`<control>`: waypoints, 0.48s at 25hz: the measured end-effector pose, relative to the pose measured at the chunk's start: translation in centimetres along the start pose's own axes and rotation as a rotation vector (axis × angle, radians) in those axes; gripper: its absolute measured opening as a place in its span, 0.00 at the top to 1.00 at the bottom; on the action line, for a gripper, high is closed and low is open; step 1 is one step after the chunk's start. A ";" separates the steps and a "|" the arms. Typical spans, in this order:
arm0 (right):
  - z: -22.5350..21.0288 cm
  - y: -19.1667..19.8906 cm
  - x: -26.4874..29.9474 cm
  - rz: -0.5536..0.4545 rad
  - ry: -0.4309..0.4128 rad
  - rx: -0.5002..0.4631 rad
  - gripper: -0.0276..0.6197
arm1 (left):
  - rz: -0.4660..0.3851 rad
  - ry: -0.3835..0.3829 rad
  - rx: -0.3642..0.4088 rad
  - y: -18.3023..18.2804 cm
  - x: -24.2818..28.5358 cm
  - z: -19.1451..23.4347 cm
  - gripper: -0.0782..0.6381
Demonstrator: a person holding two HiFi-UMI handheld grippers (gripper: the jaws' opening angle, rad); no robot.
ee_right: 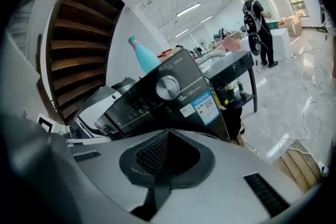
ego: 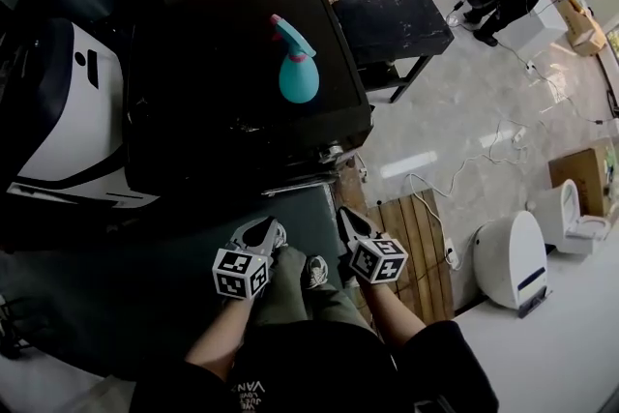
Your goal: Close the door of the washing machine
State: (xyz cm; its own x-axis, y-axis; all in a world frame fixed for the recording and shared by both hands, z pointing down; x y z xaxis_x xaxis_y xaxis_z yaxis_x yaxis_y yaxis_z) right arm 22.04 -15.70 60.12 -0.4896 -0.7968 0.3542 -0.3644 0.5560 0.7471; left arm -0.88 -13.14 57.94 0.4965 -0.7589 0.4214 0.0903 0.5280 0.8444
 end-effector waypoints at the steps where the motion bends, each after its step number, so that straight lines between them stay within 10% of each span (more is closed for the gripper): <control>1: 0.7 -0.7 -0.6 -0.013 -0.013 -0.015 0.96 | -0.013 -0.001 0.002 -0.4 -0.4 -0.3 0.88; 12: 6.3 -5.7 -6.4 -0.079 -0.136 -0.220 0.96 | -0.136 -0.012 0.077 -4.1 -6.0 -4.1 0.88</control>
State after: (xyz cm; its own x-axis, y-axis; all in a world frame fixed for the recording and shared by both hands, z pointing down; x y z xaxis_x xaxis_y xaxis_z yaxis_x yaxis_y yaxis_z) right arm 22.24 -12.31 50.05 -0.5737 -0.7884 0.2222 -0.2322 0.4167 0.8789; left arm -0.72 -9.18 50.64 0.4736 -0.8262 0.3050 0.0893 0.3896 0.9166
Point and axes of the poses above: the fingertips, and each gripper's own axes: x forward along the fingers, z to its left, y out of its underside, the point moved 7 cm from there along -x, backward along the fingers, and after that the axes turned 9 degrees about -z, right-handed, at the moved point
